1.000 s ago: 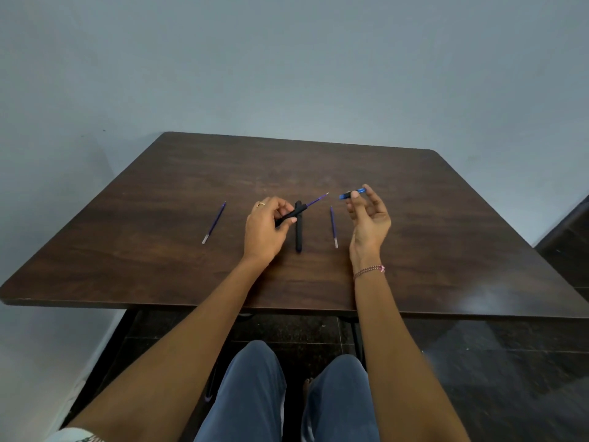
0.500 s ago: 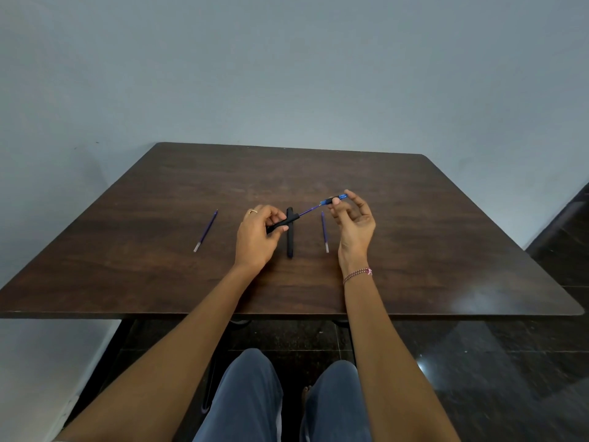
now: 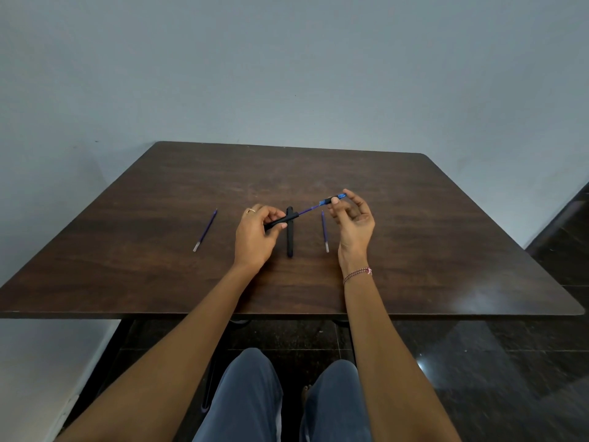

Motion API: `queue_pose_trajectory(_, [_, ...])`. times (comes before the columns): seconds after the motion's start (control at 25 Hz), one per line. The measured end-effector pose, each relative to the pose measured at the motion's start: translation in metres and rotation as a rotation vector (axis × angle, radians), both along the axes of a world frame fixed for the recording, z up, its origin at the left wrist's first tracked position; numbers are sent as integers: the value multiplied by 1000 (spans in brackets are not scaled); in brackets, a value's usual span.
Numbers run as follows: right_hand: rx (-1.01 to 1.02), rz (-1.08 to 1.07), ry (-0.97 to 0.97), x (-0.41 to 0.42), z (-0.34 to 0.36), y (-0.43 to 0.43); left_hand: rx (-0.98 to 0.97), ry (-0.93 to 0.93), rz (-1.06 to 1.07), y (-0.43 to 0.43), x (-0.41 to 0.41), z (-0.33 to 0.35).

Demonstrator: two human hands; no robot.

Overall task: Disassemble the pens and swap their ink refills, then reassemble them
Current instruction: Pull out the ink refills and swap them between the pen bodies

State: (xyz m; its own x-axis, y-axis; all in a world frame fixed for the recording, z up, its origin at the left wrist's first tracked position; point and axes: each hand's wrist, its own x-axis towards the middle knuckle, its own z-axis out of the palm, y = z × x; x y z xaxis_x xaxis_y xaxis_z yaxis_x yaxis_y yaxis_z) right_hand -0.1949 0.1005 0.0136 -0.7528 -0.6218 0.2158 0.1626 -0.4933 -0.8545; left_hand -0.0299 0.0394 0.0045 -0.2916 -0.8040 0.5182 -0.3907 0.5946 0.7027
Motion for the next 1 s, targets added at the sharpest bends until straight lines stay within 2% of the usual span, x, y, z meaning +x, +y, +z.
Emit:
queue_pose_trajectory(0.76, [31,33,98,3,-1,0,-5,53,-8,2,1,2])
queue_pose_trajectory(1.0, [47,121,160,7,-1,-2,-7,32,-15,2,0,1])
